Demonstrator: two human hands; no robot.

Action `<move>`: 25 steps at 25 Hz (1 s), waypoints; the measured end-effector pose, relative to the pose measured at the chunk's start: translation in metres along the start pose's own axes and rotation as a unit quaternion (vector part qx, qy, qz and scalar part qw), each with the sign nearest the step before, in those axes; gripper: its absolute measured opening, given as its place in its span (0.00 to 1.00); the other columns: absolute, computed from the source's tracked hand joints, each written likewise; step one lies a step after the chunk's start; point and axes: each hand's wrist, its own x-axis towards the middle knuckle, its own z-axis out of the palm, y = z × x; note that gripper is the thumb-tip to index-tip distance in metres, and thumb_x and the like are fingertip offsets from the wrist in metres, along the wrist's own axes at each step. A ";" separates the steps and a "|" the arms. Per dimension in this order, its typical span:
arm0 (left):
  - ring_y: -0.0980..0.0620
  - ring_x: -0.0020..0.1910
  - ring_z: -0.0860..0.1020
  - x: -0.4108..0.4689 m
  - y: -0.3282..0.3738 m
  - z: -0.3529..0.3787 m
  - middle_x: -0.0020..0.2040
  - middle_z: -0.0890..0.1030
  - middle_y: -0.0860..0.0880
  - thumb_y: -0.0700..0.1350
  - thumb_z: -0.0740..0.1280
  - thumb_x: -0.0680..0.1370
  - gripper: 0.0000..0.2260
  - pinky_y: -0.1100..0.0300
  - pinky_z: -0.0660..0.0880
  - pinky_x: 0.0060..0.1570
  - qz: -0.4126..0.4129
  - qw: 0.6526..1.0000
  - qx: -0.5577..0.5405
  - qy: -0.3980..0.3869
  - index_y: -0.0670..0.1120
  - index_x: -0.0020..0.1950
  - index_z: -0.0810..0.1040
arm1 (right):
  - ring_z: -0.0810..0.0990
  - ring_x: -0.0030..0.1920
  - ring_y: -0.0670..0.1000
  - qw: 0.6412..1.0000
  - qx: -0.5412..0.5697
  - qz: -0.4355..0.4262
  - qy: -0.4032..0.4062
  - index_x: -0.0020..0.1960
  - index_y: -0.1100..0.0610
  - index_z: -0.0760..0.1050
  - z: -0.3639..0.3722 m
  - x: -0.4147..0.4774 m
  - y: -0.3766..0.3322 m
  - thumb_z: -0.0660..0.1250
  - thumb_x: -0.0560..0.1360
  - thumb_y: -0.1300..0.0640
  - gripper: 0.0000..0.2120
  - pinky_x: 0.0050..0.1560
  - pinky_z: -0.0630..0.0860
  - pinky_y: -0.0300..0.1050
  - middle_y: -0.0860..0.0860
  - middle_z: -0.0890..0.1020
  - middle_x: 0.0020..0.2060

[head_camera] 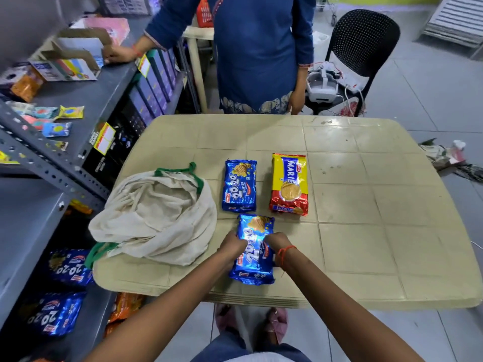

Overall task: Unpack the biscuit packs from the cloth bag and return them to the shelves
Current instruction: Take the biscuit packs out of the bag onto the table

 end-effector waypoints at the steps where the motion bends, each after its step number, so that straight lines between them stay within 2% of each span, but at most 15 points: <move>1: 0.43 0.46 0.82 0.000 0.002 -0.012 0.50 0.81 0.41 0.38 0.65 0.70 0.15 0.54 0.80 0.48 0.004 1.000 0.000 0.019 0.40 0.57 0.74 | 0.73 0.29 0.52 1.000 0.000 0.002 -0.019 0.36 0.62 0.70 0.010 -0.005 -0.006 0.55 0.77 0.70 0.13 0.30 0.70 0.41 0.56 0.74 0.31; 3: 0.42 0.47 0.82 -0.001 0.012 -0.034 0.50 0.80 0.39 0.37 0.64 0.72 0.10 0.53 0.79 0.48 0.021 0.998 -0.013 0.059 0.39 0.53 0.75 | 0.73 0.30 0.50 0.999 0.001 -0.011 -0.049 0.37 0.58 0.70 0.026 -0.018 -0.020 0.55 0.77 0.69 0.13 0.30 0.69 0.40 0.54 0.75 0.32; 5: 0.44 0.44 0.81 0.003 0.025 -0.050 0.50 0.82 0.37 0.34 0.62 0.73 0.13 0.55 0.79 0.42 0.048 0.995 -0.042 0.078 0.36 0.57 0.76 | 0.74 0.32 0.50 0.997 0.018 -0.041 -0.068 0.46 0.59 0.72 0.038 -0.024 -0.034 0.55 0.77 0.69 0.10 0.34 0.72 0.41 0.55 0.76 0.35; 7: 0.42 0.45 0.82 0.012 0.042 -0.062 0.53 0.82 0.35 0.33 0.61 0.73 0.16 0.52 0.81 0.41 0.066 0.992 -0.058 0.087 0.34 0.59 0.75 | 0.80 0.41 0.57 0.993 0.030 -0.087 -0.067 0.59 0.63 0.72 0.047 -0.026 -0.053 0.55 0.77 0.71 0.14 0.45 0.76 0.47 0.61 0.80 0.46; 8: 0.40 0.48 0.82 0.016 0.053 -0.065 0.54 0.81 0.34 0.33 0.61 0.73 0.16 0.47 0.81 0.45 0.070 0.992 -0.066 0.084 0.34 0.60 0.74 | 0.81 0.50 0.62 0.992 0.022 -0.106 -0.058 0.62 0.67 0.71 0.051 -0.024 -0.063 0.55 0.76 0.71 0.16 0.51 0.76 0.52 0.64 0.80 0.53; 9: 0.38 0.50 0.82 0.023 0.062 -0.067 0.55 0.81 0.34 0.33 0.61 0.74 0.15 0.43 0.81 0.49 0.075 0.991 -0.074 0.077 0.34 0.60 0.74 | 0.80 0.56 0.65 0.991 0.016 -0.126 -0.042 0.63 0.69 0.70 0.054 -0.019 -0.075 0.56 0.76 0.71 0.16 0.55 0.76 0.54 0.66 0.79 0.57; 10: 0.38 0.50 0.82 0.028 0.074 -0.069 0.56 0.80 0.34 0.34 0.61 0.74 0.14 0.42 0.80 0.51 0.077 0.991 -0.080 0.069 0.35 0.60 0.73 | 0.78 0.58 0.66 0.989 0.014 -0.147 -0.030 0.63 0.71 0.71 0.057 -0.014 -0.086 0.56 0.76 0.71 0.16 0.57 0.76 0.57 0.67 0.79 0.58; 12: 0.41 0.45 0.82 0.040 0.095 -0.068 0.55 0.80 0.36 0.34 0.60 0.76 0.12 0.47 0.81 0.45 0.085 0.990 -0.098 0.055 0.37 0.60 0.72 | 0.80 0.54 0.65 0.984 0.015 -0.178 -0.013 0.57 0.69 0.74 0.057 -0.002 -0.108 0.56 0.75 0.71 0.14 0.52 0.78 0.55 0.65 0.80 0.52; 14: 0.44 0.44 0.80 0.052 0.112 -0.064 0.57 0.79 0.36 0.34 0.59 0.77 0.13 0.49 0.80 0.43 0.098 0.989 -0.098 0.046 0.38 0.62 0.71 | 0.82 0.49 0.61 0.980 -0.013 -0.197 0.011 0.53 0.65 0.74 0.059 0.009 -0.126 0.57 0.75 0.70 0.11 0.44 0.79 0.48 0.64 0.79 0.52; 16: 0.45 0.45 0.80 0.061 0.121 -0.061 0.60 0.79 0.36 0.33 0.58 0.77 0.14 0.49 0.79 0.46 0.116 0.990 -0.073 0.025 0.41 0.61 0.72 | 0.79 0.57 0.62 0.975 -0.063 -0.214 0.015 0.62 0.64 0.69 0.060 0.022 -0.136 0.58 0.75 0.68 0.16 0.53 0.78 0.52 0.63 0.78 0.59; 18: 0.47 0.44 0.80 0.064 0.123 -0.058 0.58 0.80 0.40 0.31 0.59 0.75 0.19 0.53 0.79 0.44 0.136 0.989 -0.054 -0.022 0.44 0.64 0.70 | 0.76 0.62 0.63 0.963 -0.126 -0.237 0.015 0.67 0.64 0.65 0.062 0.037 -0.138 0.61 0.73 0.69 0.22 0.63 0.75 0.56 0.64 0.75 0.63; 20: 0.45 0.50 0.80 0.067 0.123 -0.057 0.56 0.79 0.44 0.36 0.61 0.71 0.26 0.50 0.80 0.50 0.150 0.988 -0.024 -0.038 0.46 0.69 0.67 | 0.74 0.65 0.62 0.951 -0.175 -0.253 0.024 0.69 0.65 0.63 0.064 0.051 -0.134 0.64 0.72 0.69 0.26 0.66 0.72 0.58 0.63 0.73 0.65; 22: 0.41 0.58 0.79 0.071 0.120 -0.057 0.61 0.78 0.42 0.43 0.61 0.65 0.32 0.43 0.77 0.59 0.157 0.987 -0.009 -0.024 0.48 0.70 0.66 | 0.73 0.66 0.62 0.946 -0.196 -0.256 0.035 0.70 0.64 0.62 0.065 0.056 -0.130 0.65 0.72 0.71 0.28 0.66 0.72 0.59 0.63 0.72 0.66; 25: 0.40 0.61 0.77 0.069 0.115 -0.057 0.65 0.77 0.41 0.45 0.61 0.64 0.34 0.42 0.75 0.62 0.150 0.988 -0.026 -0.031 0.48 0.71 0.65 | 0.72 0.66 0.61 0.941 -0.219 -0.254 0.048 0.71 0.64 0.60 0.068 0.050 -0.125 0.64 0.72 0.70 0.29 0.66 0.72 0.59 0.62 0.71 0.67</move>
